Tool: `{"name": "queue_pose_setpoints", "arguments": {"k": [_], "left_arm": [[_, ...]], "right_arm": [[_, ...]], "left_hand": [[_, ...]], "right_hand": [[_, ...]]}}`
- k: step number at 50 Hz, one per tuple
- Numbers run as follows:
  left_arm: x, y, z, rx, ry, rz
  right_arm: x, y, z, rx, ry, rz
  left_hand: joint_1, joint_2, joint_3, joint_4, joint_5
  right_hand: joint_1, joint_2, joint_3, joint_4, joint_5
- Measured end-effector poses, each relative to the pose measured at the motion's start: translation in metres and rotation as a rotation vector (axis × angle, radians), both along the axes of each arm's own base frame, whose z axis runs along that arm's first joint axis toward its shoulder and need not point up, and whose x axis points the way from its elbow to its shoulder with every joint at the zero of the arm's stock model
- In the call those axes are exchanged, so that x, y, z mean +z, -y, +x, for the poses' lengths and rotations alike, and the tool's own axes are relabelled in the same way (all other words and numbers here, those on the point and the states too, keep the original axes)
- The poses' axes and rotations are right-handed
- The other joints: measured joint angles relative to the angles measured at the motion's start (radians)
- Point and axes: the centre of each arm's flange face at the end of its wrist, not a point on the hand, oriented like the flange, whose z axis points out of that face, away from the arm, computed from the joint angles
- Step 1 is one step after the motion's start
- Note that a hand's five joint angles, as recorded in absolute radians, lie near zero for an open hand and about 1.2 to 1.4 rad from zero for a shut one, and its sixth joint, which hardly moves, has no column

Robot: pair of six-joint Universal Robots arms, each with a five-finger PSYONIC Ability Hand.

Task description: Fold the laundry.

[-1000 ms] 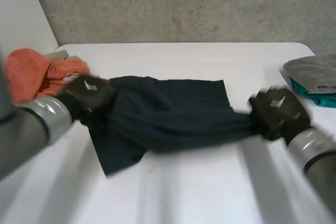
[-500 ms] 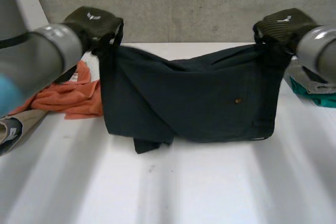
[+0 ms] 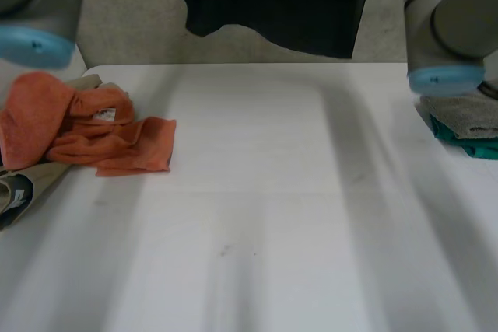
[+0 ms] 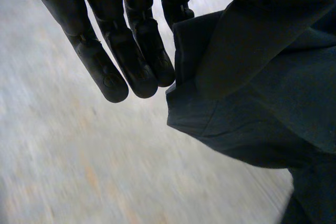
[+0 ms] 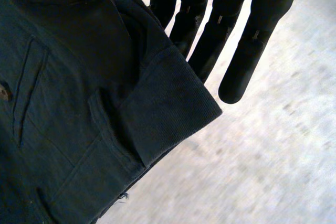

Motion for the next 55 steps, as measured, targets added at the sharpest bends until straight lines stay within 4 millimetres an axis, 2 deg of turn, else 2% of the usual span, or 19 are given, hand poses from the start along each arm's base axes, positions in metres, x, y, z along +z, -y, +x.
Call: {"name": "queue_pose_setpoints", "arguments": {"k": [5,7,8,10,11,15,19,24,32,35,36,39,42,45,47,50,53,55], "left_arm": [[-0.065,0.010,-0.001,0.000,0.080,0.181],[-0.101,0.009,-0.004,-0.012,0.125,0.277],[-0.117,0.008,-0.006,-0.019,0.146,0.317],[-0.155,0.000,-0.009,-0.039,0.200,0.412],[-0.172,-0.005,-0.010,-0.049,0.227,0.454],[-0.220,-0.025,-0.012,-0.070,0.326,0.565],[-0.249,-0.048,-0.007,-0.072,0.450,0.637],[-0.252,-0.075,0.005,-0.064,0.588,0.677],[-0.222,-0.124,0.030,-0.069,0.771,0.719],[-0.210,-0.149,0.040,-0.090,0.852,0.748],[-0.204,-0.163,0.045,-0.109,0.901,0.766],[-0.195,-0.189,0.054,-0.152,0.986,0.794],[-0.185,-0.218,0.061,-0.229,1.069,0.814],[-0.178,-0.239,0.064,-0.307,1.111,0.813],[-0.175,-0.244,0.063,-0.338,1.118,0.806],[-0.175,-0.239,0.059,-0.350,1.109,0.779],[-0.176,-0.221,0.051,-0.322,1.082,0.736],[-0.178,-0.199,0.043,-0.279,1.047,0.691]], "right_arm": [[-0.051,0.004,0.006,0.028,-0.084,0.140],[-0.084,0.004,0.009,0.050,-0.134,0.219],[-0.088,0.004,0.010,0.053,-0.140,0.229],[-0.130,0.002,0.012,0.077,-0.200,0.324],[-0.144,0.000,0.012,0.083,-0.219,0.355],[-0.192,-0.007,0.008,0.090,-0.299,0.463],[-0.225,-0.021,0.000,0.081,-0.385,0.562],[-0.230,-0.044,-0.011,0.075,-0.477,0.657],[-0.204,-0.089,-0.030,0.084,-0.609,0.806],[-0.191,-0.111,-0.039,0.094,-0.673,0.878],[-0.187,-0.123,-0.045,0.101,-0.713,0.920],[-0.181,-0.145,-0.055,0.119,-0.797,0.993],[-0.180,-0.171,-0.068,0.155,-0.928,1.060],[-0.183,-0.191,-0.077,0.204,-1.048,1.083],[-0.186,-0.197,-0.080,0.228,-1.090,1.082],[-0.190,-0.199,-0.082,0.246,-1.115,1.073],[-0.193,-0.191,-0.081,0.234,-1.084,1.054],[-0.192,-0.179,-0.078,0.208,-1.028,1.030]], "left_hand": [[0.000,0.000,0.000,0.000,0.000],[0.000,0.000,0.000,0.000,0.000],[0.000,0.000,0.000,0.000,0.000],[0.000,0.000,0.000,0.000,0.000],[0.000,0.000,0.000,0.000,0.000],[0.000,0.000,0.000,0.000,0.000],[0.000,0.000,0.000,0.000,0.000],[0.008,0.000,0.000,0.000,0.011],[0.011,0.000,0.000,0.000,0.020],[0.011,0.000,0.000,0.000,0.020],[0.011,0.000,0.000,0.000,0.020],[0.011,0.000,0.000,0.000,0.020],[0.011,0.000,0.000,0.000,0.020],[0.011,0.000,0.000,0.000,0.020],[0.011,0.000,0.000,0.000,0.020],[0.011,0.000,0.000,0.000,0.020],[0.011,0.000,0.000,0.000,0.020],[0.011,0.000,0.000,0.000,0.020]], "right_hand": [[0.000,0.004,0.000,0.000,0.000],[0.000,0.004,0.000,0.000,0.000],[0.000,0.004,0.000,0.000,0.000],[0.000,0.004,0.000,0.000,0.000],[0.000,0.004,0.000,0.000,0.000],[0.000,0.004,0.000,0.000,0.000],[0.000,0.004,0.000,0.000,0.000],[0.000,0.004,0.000,0.000,0.000],[0.000,0.004,0.000,0.000,0.000],[0.000,0.004,0.000,0.000,0.000],[0.000,0.004,0.000,0.000,0.000],[0.000,0.004,0.000,0.000,0.000],[0.000,0.004,0.000,0.000,0.000],[0.000,0.004,0.000,0.000,0.000],[0.000,0.004,0.000,0.000,0.000],[0.000,0.004,0.000,0.000,0.000],[0.000,0.004,0.000,0.000,0.000],[0.000,0.004,0.000,0.000,0.000]]}}
